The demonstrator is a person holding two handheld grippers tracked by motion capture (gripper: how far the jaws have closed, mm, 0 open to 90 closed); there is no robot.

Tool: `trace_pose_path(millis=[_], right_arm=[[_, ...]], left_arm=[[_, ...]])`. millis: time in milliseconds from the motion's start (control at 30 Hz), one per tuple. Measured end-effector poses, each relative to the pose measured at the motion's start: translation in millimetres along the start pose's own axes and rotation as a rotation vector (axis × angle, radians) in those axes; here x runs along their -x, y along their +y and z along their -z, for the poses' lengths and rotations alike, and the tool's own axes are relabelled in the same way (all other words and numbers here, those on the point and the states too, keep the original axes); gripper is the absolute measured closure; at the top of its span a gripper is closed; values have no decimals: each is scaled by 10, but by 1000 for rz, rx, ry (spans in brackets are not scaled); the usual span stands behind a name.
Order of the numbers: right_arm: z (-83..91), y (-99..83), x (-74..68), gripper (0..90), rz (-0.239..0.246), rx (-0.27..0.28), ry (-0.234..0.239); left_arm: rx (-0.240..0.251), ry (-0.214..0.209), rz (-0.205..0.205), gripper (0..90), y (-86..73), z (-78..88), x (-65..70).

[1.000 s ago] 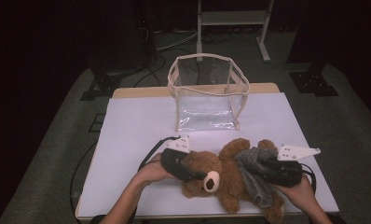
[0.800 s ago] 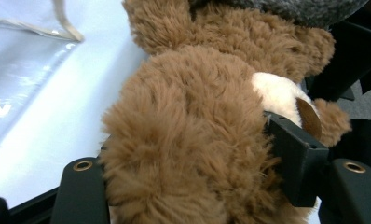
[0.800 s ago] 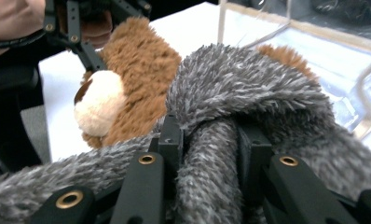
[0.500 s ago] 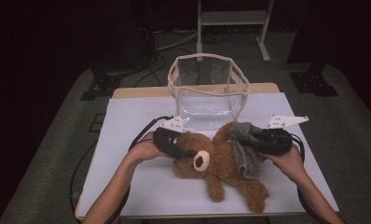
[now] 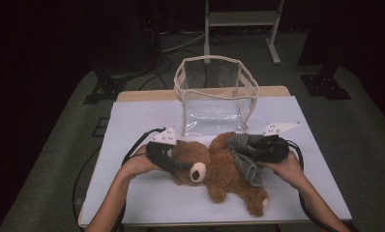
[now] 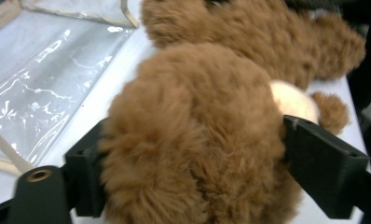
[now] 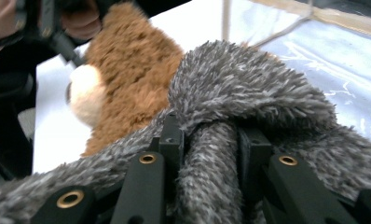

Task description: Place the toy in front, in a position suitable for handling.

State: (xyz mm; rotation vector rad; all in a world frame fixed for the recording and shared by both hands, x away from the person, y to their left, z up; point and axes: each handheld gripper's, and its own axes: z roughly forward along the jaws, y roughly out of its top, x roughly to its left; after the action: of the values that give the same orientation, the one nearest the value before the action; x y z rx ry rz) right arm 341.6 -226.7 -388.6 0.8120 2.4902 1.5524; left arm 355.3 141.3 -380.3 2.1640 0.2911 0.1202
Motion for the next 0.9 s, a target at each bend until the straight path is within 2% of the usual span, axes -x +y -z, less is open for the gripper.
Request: trace_pose_path(millis=[33, 67, 133, 233, 267, 300, 333, 367, 400, 533, 567, 633, 667, 700, 733, 767, 800, 833, 867, 900], right_arm=[[0, 0, 0, 678, 0, 0, 0], [37, -47, -116, 679, 28, 1, -13], [77, -98, -214, 679, 42, 7, -18], [114, -139, -285, 679, 59, 9, -24], [134, -153, -307, 679, 63, 8, -27], [154, -164, -319, 678, 66, 8, -30], [198, -184, -313, 676, 58, 8, -24], [198, -184, -313, 676, 58, 8, -24], [285, -175, -265, 675, 48, 12, -26], [504, -138, -110, 675, -7, 43, -56], [504, -138, -110, 675, -7, 43, -56], [629, -73, -27, 675, -38, 78, -63], [692, 20, -3, 674, -37, 86, -67], [692, 20, -3, 674, -37, 86, -67], [718, 174, -27, 673, -15, 76, -62], [718, 174, -27, 673, -15, 76, -62], [686, 354, -78, 672, 26, 64, -50], [686, 354, -78, 672, 26, 64, -50], [604, 533, -132, 671, 54, 38, -23], [604, 533, -132, 671, 54, 38, -23]], left_arm=[[0, 0, 0, 155, 0, 0, 0], [44, -13, 15, 155, 11, 40, 12], [38, -3, 13, 155, 27, 30, 29], [29, -9, 17, 158, 25, -14, 41], [30, -20, 10, 201, 15, -36, 53], [34, -13, -7, 244, 5, -58, 72], [38, -13, -8, 295, -5, -74, 92], [43, -10, -14, 295, -17, -83, 109], [49, -1, -19, 325, -52, -95, 142], [62, 2, -28, 342, -100, -82, 159], [62, 2, -28, 343, -100, -82, 159], [54, 9, -40, 343, -83, -84, 177], [39, 14, -69, 344, -58, -84, 206], [39, 14, -69, 346, -58, -84, 206], [34, 20, -88, 347, -44, -87, 238], [34, 20, -88, 348, -44, -87, 238], [31, 23, -99, 349, -43, -83, 251], [31, 23, -99, 352, -43, -83, 251], [33, 24, -98, 353, -52, -80, 264], [33, 24, -98, 353, -52, -80, 264]])
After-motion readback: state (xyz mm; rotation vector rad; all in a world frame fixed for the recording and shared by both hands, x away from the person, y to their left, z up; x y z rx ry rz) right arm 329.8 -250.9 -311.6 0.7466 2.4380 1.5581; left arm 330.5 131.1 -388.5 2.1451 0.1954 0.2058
